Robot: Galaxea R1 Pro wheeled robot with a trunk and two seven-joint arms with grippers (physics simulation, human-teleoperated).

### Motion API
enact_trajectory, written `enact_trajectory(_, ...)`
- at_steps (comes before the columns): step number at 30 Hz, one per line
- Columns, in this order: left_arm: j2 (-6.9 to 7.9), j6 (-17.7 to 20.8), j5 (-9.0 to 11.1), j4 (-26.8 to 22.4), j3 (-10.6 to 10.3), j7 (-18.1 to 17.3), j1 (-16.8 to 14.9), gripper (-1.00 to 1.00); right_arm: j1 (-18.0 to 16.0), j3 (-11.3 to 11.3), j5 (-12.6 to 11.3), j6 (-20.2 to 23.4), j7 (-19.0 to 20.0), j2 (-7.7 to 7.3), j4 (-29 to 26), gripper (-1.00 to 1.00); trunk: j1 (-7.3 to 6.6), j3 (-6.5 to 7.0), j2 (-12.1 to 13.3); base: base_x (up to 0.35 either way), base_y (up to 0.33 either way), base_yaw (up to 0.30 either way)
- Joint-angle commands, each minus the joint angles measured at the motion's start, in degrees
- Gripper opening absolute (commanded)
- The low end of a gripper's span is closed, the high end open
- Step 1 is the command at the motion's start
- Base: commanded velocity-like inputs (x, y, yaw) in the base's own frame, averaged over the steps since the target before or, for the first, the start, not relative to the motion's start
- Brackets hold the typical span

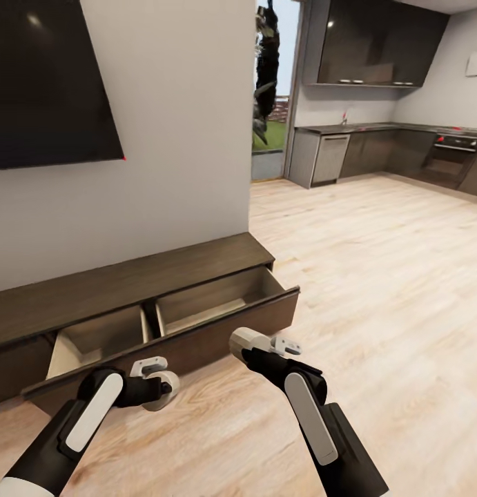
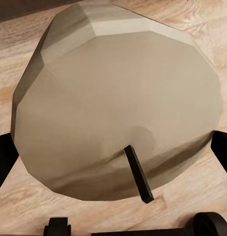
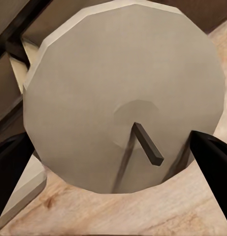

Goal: Place each of the two pumpkins and all three candles from the living room inside a cabinet in the living room (use any cabinet), then make sure every cabinet is closed, and position the cauldron so it is next to a table in the living room.

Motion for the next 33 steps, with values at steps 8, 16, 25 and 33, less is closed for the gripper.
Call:
enact_trajectory(8, -0.01, -0.1, 0.1, 0.0, -0.2, 0.0, 0.0, -1.0, 0.0, 0.0, 0.0, 0.0, 0.0, 0.05, 0.0, -1.0, 0.0, 0.0, 0.0, 0.0, -0.28, 0.29)
enact_trajectory(16, -0.02, -0.1, 0.1, 0.0, -0.1, 0.0, 0.0, -1.0, 0.0, 0.0, 0.1, 0.0, 0.0, 0.05, 0.0, -1.0, 0.0, 0.0, 0.0, 0.044, -0.293, 0.29)
enact_trajectory(25, -0.01, -0.2, 0.1, 0.0, 0.0, 0.0, 0.0, -1.0, 0.0, 0.0, 0.1, 0.0, 0.0, 0.05, 0.0, -1.0, 0.0, 0.0, 0.0, 0.165, -0.29, 0.29)
enact_trajectory(33, -0.01, -0.3, 0.0, 0.0, -0.1, 0.0, 0.0, -1.0, 0.0, 0.0, 0.1, 0.0, 0.0, 0.05, 0.0, -1.0, 0.0, 0.0, 0.0, 0.266, -0.155, 0.29)
